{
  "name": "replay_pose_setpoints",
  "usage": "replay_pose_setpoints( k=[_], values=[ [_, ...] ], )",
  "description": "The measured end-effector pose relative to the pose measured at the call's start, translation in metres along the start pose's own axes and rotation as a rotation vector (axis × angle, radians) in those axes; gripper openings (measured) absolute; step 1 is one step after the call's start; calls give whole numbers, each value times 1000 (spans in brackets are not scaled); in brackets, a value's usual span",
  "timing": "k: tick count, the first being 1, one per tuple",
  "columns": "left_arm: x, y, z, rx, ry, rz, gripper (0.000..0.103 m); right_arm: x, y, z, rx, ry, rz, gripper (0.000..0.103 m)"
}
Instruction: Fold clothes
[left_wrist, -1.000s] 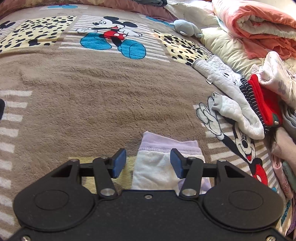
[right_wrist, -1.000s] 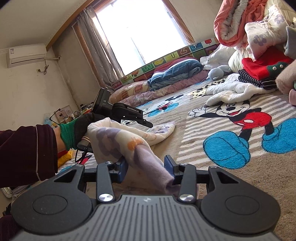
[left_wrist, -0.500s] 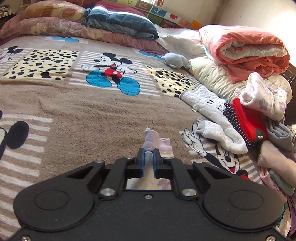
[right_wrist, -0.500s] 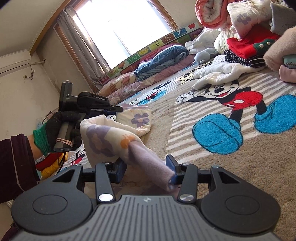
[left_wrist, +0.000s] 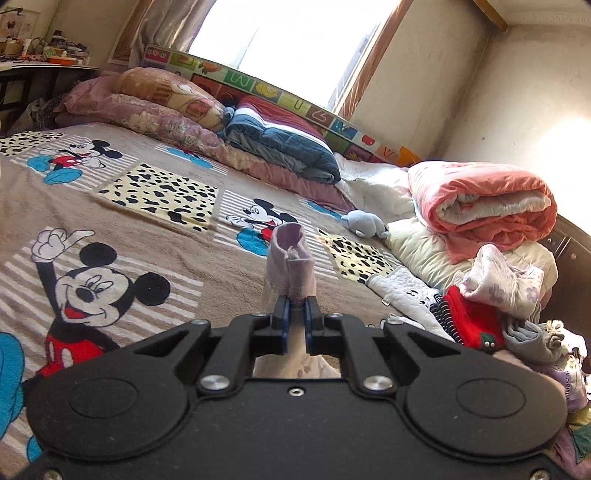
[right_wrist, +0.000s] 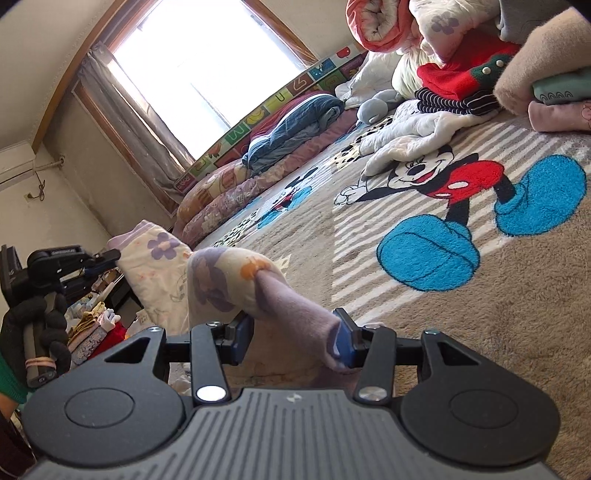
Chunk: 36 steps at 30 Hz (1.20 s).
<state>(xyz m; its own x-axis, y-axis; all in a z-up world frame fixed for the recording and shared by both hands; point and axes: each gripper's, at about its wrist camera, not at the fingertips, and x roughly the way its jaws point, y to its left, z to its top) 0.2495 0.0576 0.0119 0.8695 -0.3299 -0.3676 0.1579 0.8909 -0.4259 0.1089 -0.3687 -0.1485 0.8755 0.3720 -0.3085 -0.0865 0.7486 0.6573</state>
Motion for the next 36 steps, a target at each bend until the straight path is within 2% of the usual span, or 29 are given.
replay_pose_setpoints(
  k=[4, 8, 13, 19, 28, 31, 32, 33, 35, 36],
  values=[
    [-39, 10, -20, -2, -79, 13, 5, 2, 1, 0, 11, -4, -2, 48],
    [-65, 25, -42, -25, -149, 20, 5, 5, 1, 0, -7, -1, -27, 38],
    [-81, 50, -66, -77, -180, 11, 5, 5, -2, 5, 0, -7, -20, 30],
    [-86, 90, -83, -189, -155, 61, 5, 6, 1, 13, -6, 7, -18, 29],
    [-78, 118, -89, -265, -118, 146, 5, 23, 3, 32, -46, 46, -57, 29],
    [-67, 128, -91, -289, -63, 200, 6, 31, -1, 38, -27, 65, -94, 30],
    [-64, 132, -92, -304, -38, 216, 9, 33, -4, 40, -14, 69, -111, 32],
    [-61, 135, -93, -319, -18, 231, 15, 35, -7, 42, -1, 72, -129, 44],
    [-68, 138, -93, -344, -39, 239, 30, 39, -12, 46, 24, 79, -164, 65],
    [-71, 138, -91, -346, -54, 234, 44, 39, -14, 48, 31, 83, -163, 65]
  ],
)
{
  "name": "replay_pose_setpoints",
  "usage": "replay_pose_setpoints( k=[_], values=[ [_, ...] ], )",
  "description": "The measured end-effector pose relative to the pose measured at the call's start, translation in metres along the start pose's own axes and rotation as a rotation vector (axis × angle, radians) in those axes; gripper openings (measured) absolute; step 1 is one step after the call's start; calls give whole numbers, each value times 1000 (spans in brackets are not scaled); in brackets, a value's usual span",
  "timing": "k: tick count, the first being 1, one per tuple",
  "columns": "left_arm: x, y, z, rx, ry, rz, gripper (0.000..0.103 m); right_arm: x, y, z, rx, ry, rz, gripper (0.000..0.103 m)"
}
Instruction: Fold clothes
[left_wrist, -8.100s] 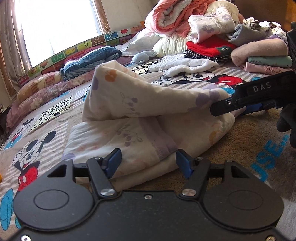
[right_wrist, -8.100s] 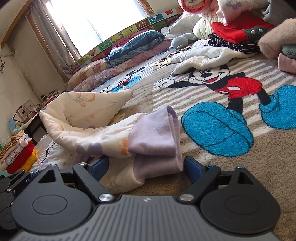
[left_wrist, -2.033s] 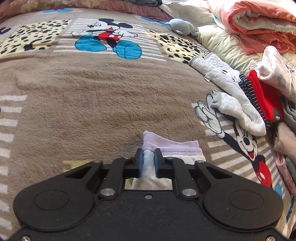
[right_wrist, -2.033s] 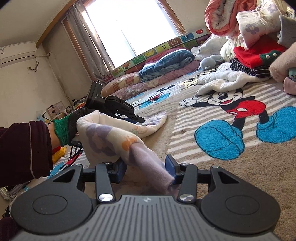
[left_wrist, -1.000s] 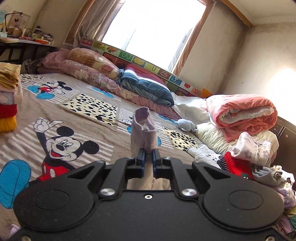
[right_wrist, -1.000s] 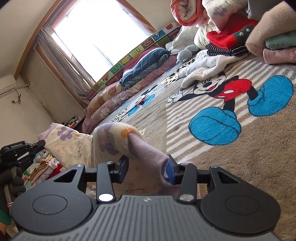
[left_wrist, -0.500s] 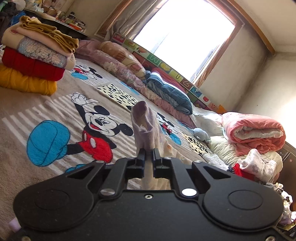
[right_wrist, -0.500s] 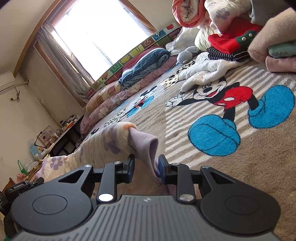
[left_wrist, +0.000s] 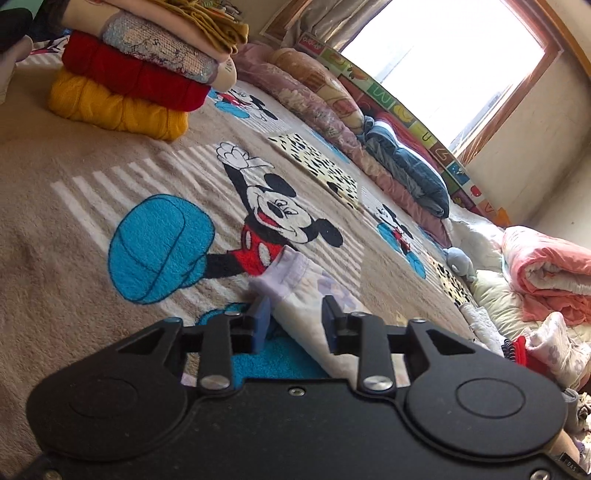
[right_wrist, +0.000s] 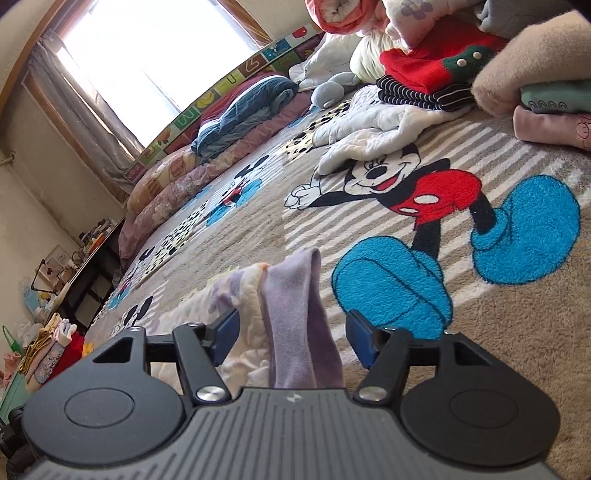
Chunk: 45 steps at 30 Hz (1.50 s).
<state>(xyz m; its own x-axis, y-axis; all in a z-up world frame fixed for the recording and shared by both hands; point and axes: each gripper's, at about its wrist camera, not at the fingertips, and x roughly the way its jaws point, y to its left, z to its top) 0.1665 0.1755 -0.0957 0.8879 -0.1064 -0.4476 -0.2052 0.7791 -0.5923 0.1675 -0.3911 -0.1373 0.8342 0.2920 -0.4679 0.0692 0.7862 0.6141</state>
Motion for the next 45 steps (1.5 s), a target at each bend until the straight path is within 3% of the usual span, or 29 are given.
replay_pose_setpoints(
  k=[1, 6, 13, 16, 18, 19, 20, 21, 23, 24, 25, 29, 32, 35, 37, 38, 40, 41, 43, 45],
  values=[
    [-2, -1, 2, 0, -12, 1, 48, 1, -2, 1, 6, 5, 2, 65],
    [15, 2, 17, 8, 14, 33, 48, 14, -10, 5, -1, 67, -14, 65],
    [52, 8, 25, -7, 122, 16, 48, 37, -32, 11, 117, 113, 13, 60],
    [66, 8, 25, 8, 157, 25, 48, 44, -35, 15, 158, 125, 39, 55],
    [75, 9, 27, 11, 199, 4, 48, 49, -28, 16, 116, 146, 43, 47],
    [80, 7, 27, 30, 214, -1, 43, 52, -24, 16, 94, 157, 45, 44],
    [84, 5, 27, 50, 227, -5, 33, 55, -19, 15, 59, 166, 45, 34],
    [86, 3, 26, 82, 225, 0, 11, 57, -14, 13, 23, 176, 44, 22],
    [80, -7, 27, 157, 151, -13, 11, 59, -3, 10, -51, 179, 23, 15],
    [73, -13, 28, 187, 100, -32, 10, 54, -2, 13, -23, 159, 45, 14],
    [64, -17, 30, 209, 47, -58, 10, 48, -2, 15, 8, 136, 69, 14],
    [62, -17, 30, 260, 7, -21, 10, 36, 4, 23, 11, 76, 90, 12],
    [82, 0, 24, 216, 97, 67, 10, 49, -7, 19, -1, 105, 18, 12],
    [87, -1, 22, 238, 127, 117, 13, 60, -19, 10, 12, 133, -25, 11],
    [89, 0, 21, 240, 141, 154, 29, 61, -15, 9, -15, 135, -42, 11],
    [86, 1, 23, 221, 136, 166, 31, 61, -10, 10, -39, 137, -63, 11],
    [80, 4, 28, 186, 122, 193, 39, 56, -2, 13, -68, 126, -96, 19],
    [71, 0, 31, 190, 83, 211, 39, 51, 3, 15, -87, 105, -119, 30],
    [53, -12, 35, 237, 22, 200, 39, 36, 15, 15, -149, 53, -113, 35],
    [44, -26, 32, 248, 30, 88, 39, 19, 28, 12, -204, 11, -77, 35]
  ],
)
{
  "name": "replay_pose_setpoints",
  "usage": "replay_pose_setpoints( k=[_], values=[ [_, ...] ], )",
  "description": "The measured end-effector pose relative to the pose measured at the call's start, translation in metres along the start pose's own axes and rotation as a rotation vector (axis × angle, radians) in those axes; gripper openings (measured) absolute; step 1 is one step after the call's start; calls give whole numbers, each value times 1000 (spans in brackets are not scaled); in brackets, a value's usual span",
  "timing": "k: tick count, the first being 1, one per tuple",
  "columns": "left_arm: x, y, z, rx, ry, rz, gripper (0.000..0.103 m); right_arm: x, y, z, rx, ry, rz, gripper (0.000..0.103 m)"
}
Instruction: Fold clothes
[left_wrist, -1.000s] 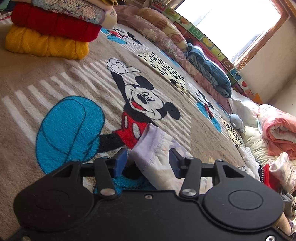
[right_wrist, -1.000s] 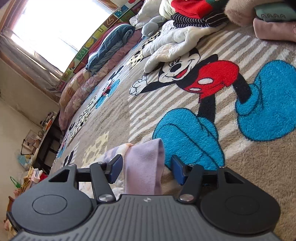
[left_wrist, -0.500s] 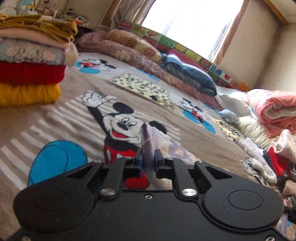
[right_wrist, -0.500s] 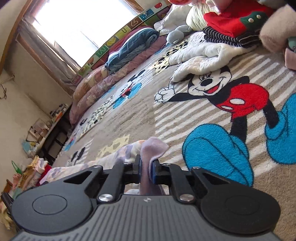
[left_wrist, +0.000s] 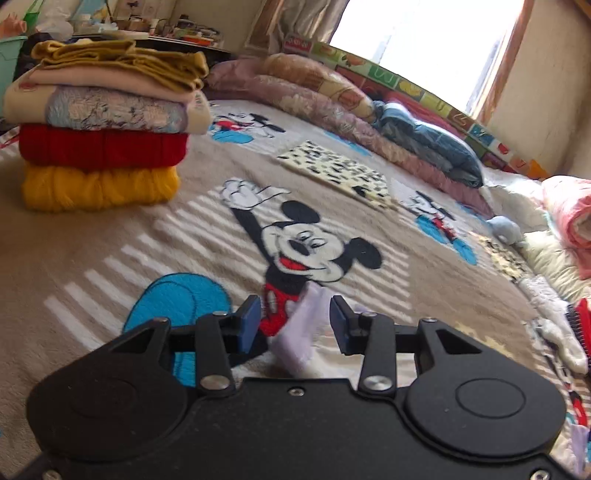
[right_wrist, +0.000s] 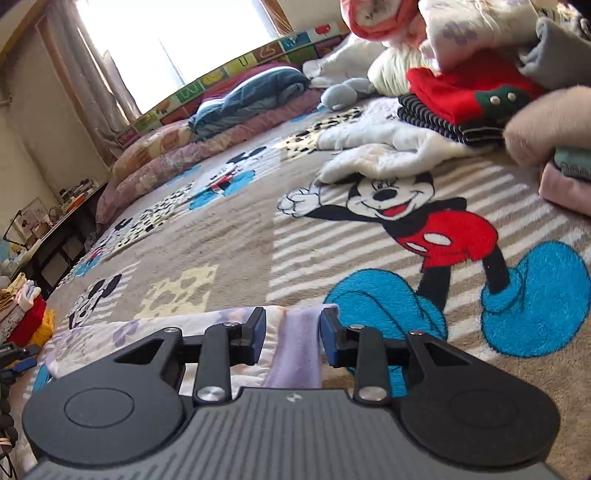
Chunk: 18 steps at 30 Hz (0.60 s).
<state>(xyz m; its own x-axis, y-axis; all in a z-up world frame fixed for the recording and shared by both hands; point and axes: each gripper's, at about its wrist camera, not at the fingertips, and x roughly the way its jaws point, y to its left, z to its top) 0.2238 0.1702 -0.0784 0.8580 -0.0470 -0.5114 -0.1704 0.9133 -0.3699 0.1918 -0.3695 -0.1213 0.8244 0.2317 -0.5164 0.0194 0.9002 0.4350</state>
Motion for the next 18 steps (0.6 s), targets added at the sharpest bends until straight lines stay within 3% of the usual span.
replay_pose_setpoints(
  k=[1, 5, 7, 9, 10, 12, 15, 16, 18],
  values=[
    [-4, -7, -1, 9, 1, -54, 39, -6, 8, -3, -26, -8, 23, 34],
    [11, -52, -27, 119, 124, -215, 39, -18, 46, -27, -178, 4, 113, 34],
    [21, -68, -43, 171, 194, -230, 40, -19, 61, -41, -247, 30, 104, 33],
    [34, -82, -60, 272, 270, -183, 46, -9, 61, -53, -269, 103, 9, 37],
    [35, -87, -65, 315, 261, -151, 46, -4, 53, -59, -254, 125, -7, 36],
    [28, -93, -66, 328, 239, -126, 46, -10, 41, -62, -179, 90, 35, 35],
    [10, -107, -73, 354, 188, -208, 46, -37, 46, -63, -185, -21, 79, 38],
    [10, -114, -81, 379, 199, -218, 46, -44, 48, -65, -196, -51, 94, 41],
    [9, -129, -98, 429, 219, -238, 47, -42, 54, -73, -245, -7, 13, 59]
  ],
)
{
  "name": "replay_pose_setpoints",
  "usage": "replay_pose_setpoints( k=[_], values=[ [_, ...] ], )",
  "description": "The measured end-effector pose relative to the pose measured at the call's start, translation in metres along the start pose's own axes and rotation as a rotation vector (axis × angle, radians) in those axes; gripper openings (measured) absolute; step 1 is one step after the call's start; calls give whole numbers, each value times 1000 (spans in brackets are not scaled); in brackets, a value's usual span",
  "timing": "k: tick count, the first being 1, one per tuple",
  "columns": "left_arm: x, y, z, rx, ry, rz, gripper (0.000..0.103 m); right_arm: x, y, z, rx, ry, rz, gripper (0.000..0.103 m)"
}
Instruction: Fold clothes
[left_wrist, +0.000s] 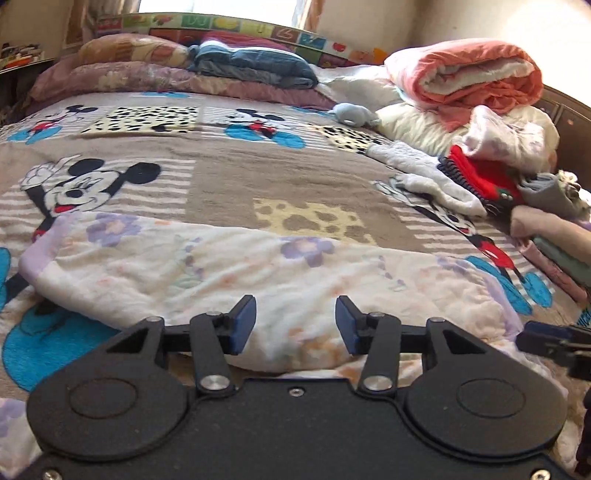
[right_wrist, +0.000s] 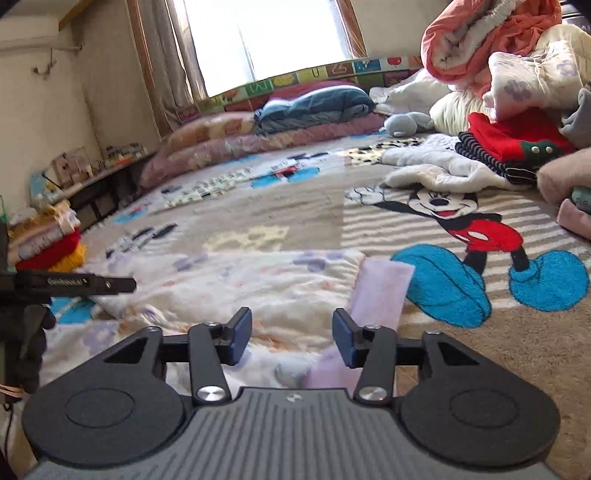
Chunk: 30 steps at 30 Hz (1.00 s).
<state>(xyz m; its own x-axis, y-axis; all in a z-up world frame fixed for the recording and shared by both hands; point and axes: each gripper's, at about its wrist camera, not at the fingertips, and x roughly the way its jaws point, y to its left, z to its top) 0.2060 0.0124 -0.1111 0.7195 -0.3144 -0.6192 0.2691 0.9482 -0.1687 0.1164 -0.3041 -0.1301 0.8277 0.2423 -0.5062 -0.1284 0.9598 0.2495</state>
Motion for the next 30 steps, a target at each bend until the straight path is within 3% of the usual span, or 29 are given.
replay_pose_setpoints(
  k=[2, 4, 6, 10, 17, 23, 30],
  values=[
    [6, -18, -8, 45, 21, -17, 47, 12, -11, -19, 37, 75, -1, 61],
    [5, -18, -10, 17, 13, -4, 47, 1, -16, -26, 67, 23, 7, 59],
    [-10, -11, -4, -71, 7, -5, 47, -13, -15, -26, 78, -12, -12, 59],
    [-46, -18, -8, -82, -67, 13, 47, -46, -4, -33, -15, -86, -58, 59],
    [-100, -34, -45, -31, -118, 51, 47, -75, 16, -51, -116, -85, -62, 59],
    [-131, -43, -76, 159, -146, 133, 53, -89, 43, -70, -343, -68, -38, 62],
    [-147, -38, -116, 434, -120, 296, 56, -87, 65, -91, -550, -48, -72, 64]
  ],
)
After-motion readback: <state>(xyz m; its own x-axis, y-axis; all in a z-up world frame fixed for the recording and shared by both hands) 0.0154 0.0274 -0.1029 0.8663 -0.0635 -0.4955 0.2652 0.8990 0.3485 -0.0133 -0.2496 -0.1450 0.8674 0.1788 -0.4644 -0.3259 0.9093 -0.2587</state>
